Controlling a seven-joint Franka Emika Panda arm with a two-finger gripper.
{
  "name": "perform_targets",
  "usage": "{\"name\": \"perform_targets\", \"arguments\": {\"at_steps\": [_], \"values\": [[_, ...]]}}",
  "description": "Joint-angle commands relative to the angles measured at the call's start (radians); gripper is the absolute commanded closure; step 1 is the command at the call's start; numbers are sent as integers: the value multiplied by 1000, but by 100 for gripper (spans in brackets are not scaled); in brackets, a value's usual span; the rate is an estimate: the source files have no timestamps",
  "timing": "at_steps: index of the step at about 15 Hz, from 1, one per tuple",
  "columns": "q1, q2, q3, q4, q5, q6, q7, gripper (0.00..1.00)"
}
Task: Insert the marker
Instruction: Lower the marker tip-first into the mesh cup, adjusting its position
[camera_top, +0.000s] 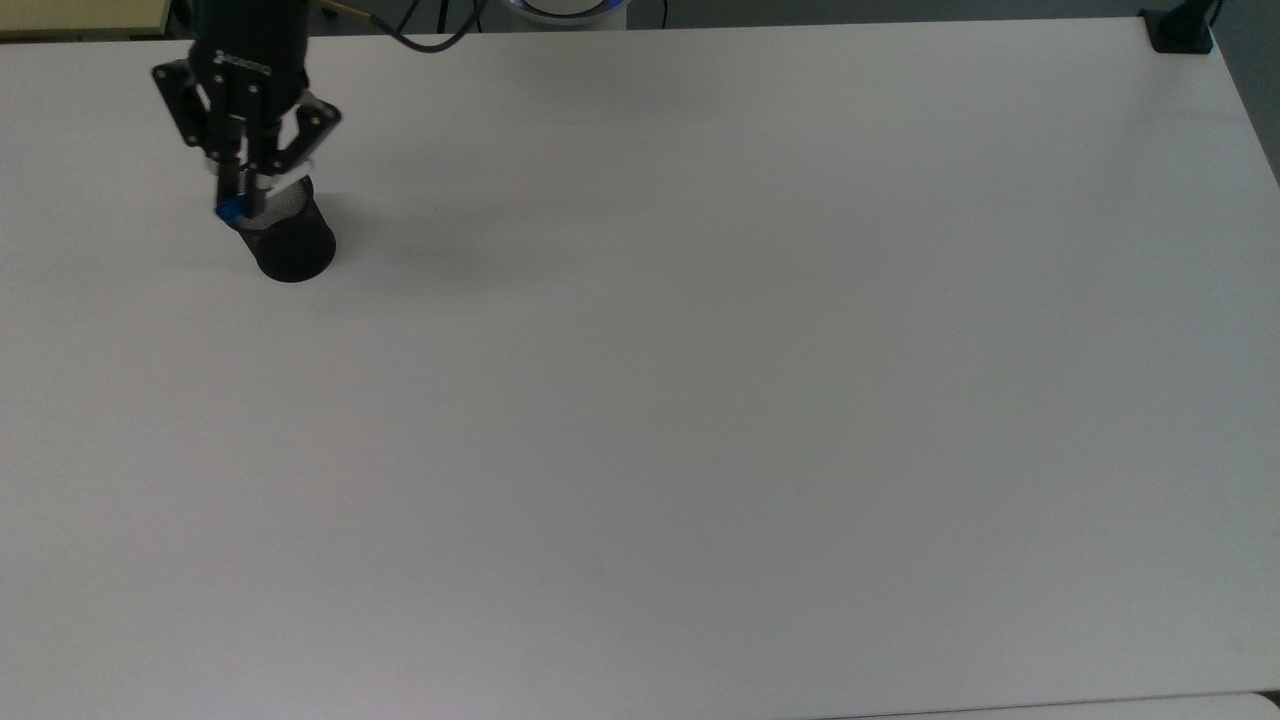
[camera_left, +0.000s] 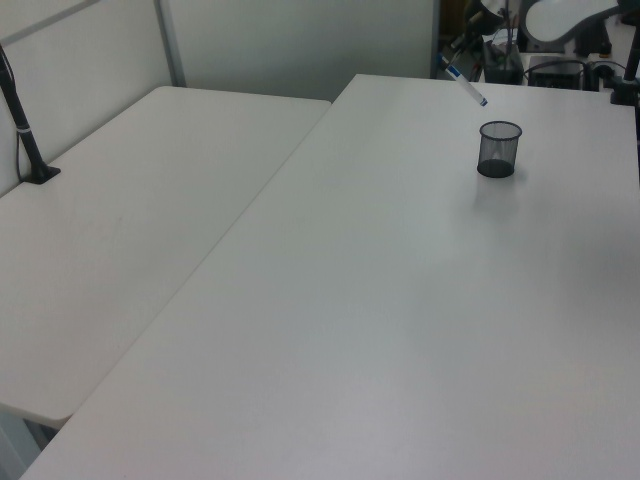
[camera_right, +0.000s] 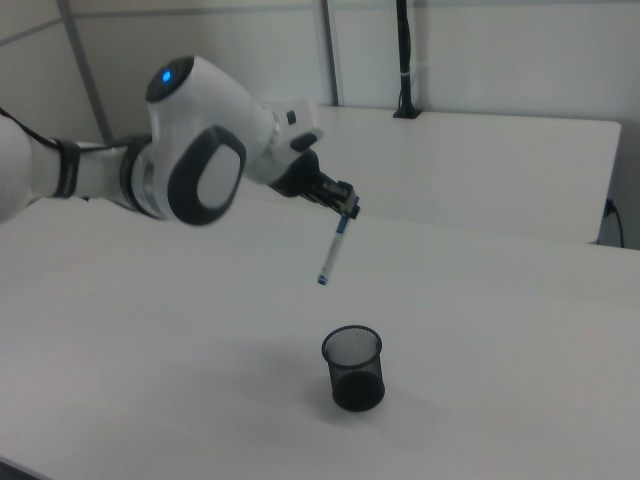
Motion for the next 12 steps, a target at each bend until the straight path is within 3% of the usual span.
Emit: {"name": "perform_targets", "arguments": {"at_steps": [1, 3, 12], "values": [[-61, -38, -12, -175, -16, 269, -142, 100], [-62, -40, -43, -214, -16, 292, -219, 100], [-60, -12, -55, -278, -16, 298, -293, 100]]}}
